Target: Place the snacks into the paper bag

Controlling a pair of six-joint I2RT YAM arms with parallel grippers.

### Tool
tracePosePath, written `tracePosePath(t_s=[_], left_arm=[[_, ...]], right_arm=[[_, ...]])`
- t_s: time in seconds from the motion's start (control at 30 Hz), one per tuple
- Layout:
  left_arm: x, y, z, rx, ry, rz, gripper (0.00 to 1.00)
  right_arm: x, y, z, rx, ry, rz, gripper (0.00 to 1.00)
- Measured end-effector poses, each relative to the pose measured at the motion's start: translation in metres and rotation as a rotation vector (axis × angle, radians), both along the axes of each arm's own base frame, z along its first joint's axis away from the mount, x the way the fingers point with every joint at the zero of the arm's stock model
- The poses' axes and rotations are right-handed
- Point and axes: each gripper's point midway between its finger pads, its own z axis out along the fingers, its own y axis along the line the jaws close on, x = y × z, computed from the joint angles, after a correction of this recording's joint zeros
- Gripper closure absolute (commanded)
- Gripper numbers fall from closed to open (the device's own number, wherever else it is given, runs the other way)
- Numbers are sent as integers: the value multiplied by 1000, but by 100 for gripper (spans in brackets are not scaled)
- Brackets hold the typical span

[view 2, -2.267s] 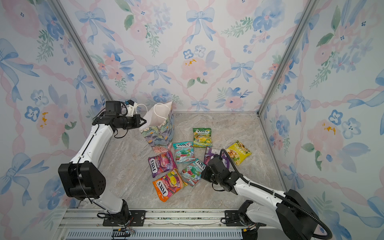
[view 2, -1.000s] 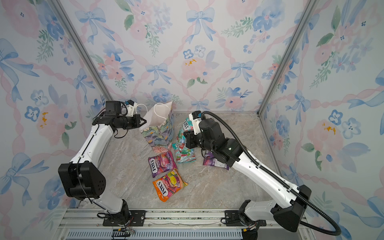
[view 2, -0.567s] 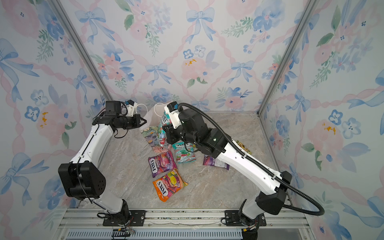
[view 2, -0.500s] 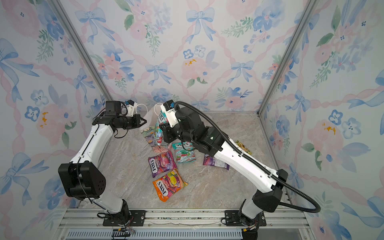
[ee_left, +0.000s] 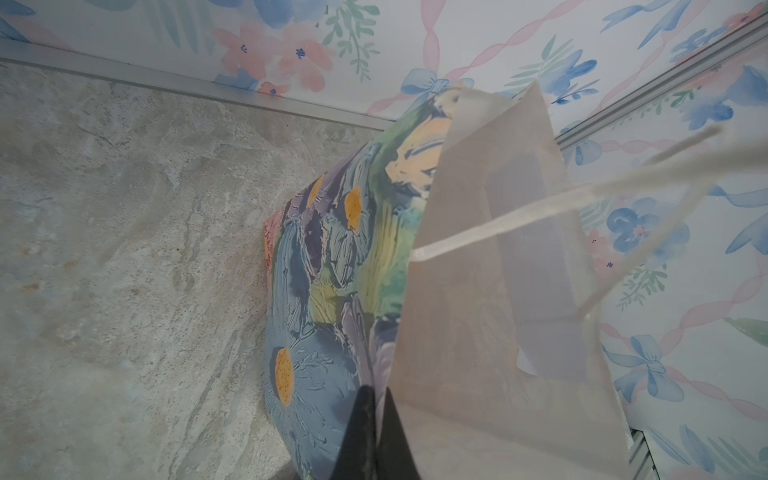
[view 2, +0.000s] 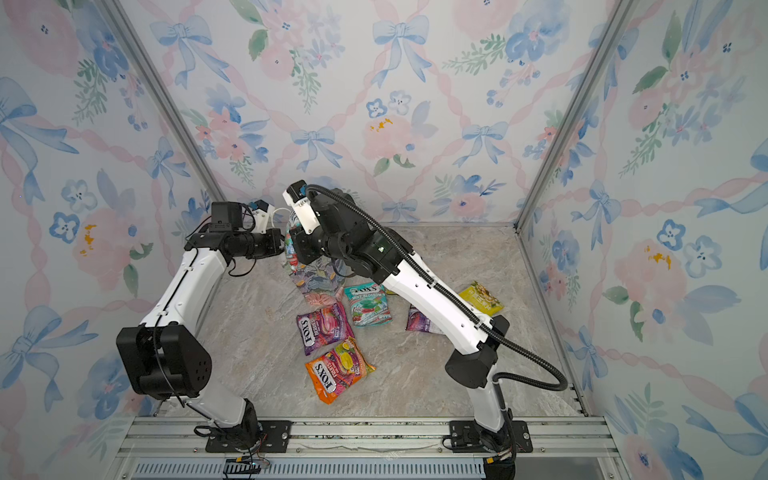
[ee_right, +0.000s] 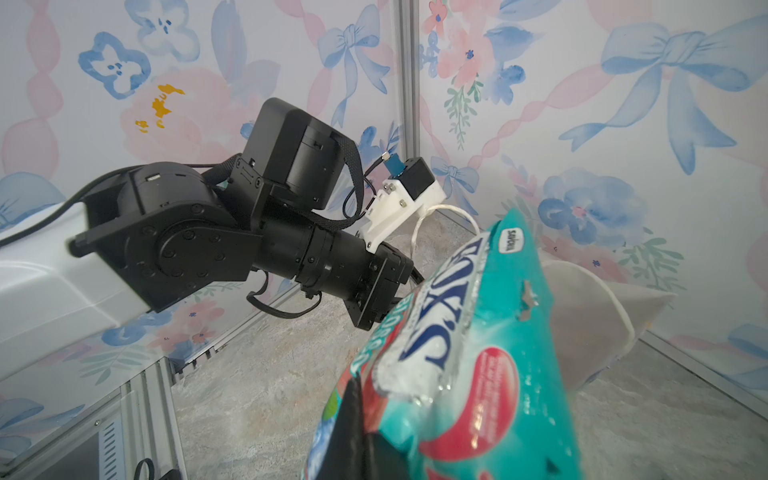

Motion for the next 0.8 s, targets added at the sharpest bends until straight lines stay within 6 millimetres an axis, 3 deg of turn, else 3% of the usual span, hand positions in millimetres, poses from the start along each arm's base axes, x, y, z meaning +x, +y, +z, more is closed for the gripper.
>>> tracePosePath(t_s=[0.13, 0.37, 0.8], left_arm=[[-1, 0, 1, 1, -1, 1, 100], [-1, 0, 1, 3, -2, 2, 100], [-1, 0, 1, 3, -2, 2, 100]], right_arm=[[15, 6, -3, -9, -21, -14, 100], [45, 6, -28, -102, -79, -82, 100], [81, -19, -39, -251, -201, -239, 100]])
